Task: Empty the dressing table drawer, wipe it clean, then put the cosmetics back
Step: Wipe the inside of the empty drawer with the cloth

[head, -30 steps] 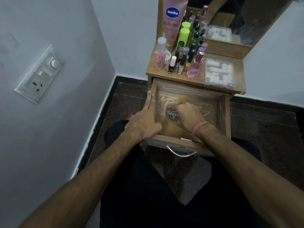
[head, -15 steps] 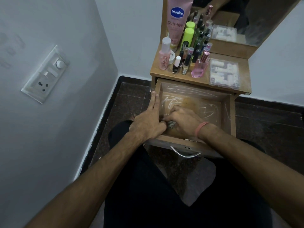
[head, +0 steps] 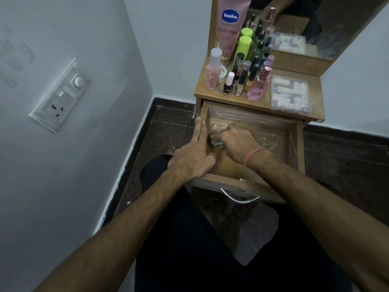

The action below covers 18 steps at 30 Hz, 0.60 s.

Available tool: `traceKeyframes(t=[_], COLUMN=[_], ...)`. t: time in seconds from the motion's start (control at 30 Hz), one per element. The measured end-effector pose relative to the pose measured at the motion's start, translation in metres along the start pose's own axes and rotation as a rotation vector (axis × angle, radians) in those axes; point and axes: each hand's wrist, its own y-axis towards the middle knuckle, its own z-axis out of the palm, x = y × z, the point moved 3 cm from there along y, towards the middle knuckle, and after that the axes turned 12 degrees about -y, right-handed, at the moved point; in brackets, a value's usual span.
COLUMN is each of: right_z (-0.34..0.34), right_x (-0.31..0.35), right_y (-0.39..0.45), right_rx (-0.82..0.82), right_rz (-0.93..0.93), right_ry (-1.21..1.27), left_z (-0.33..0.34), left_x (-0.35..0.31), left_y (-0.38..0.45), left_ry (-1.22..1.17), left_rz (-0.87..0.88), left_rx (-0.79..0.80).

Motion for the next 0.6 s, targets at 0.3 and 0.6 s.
traceKeyframes(t=[0.3, 0.6], right_z=[0.0, 0.003], right_x=[-0.006, 0.004], right_y=[-0.012, -0.006], right_rx=[0.017, 0.058], right_rz=[-0.028, 0.012], right_ry=[-0.018, 0.03], left_z=[0.004, 0.001], left_x=[0.003, -0.002], left_y=[0.004, 0.0], left_ry=[-0.026, -0.048], left_rz=[0.017, -0.009], left_rx=[-0.01, 0.013])
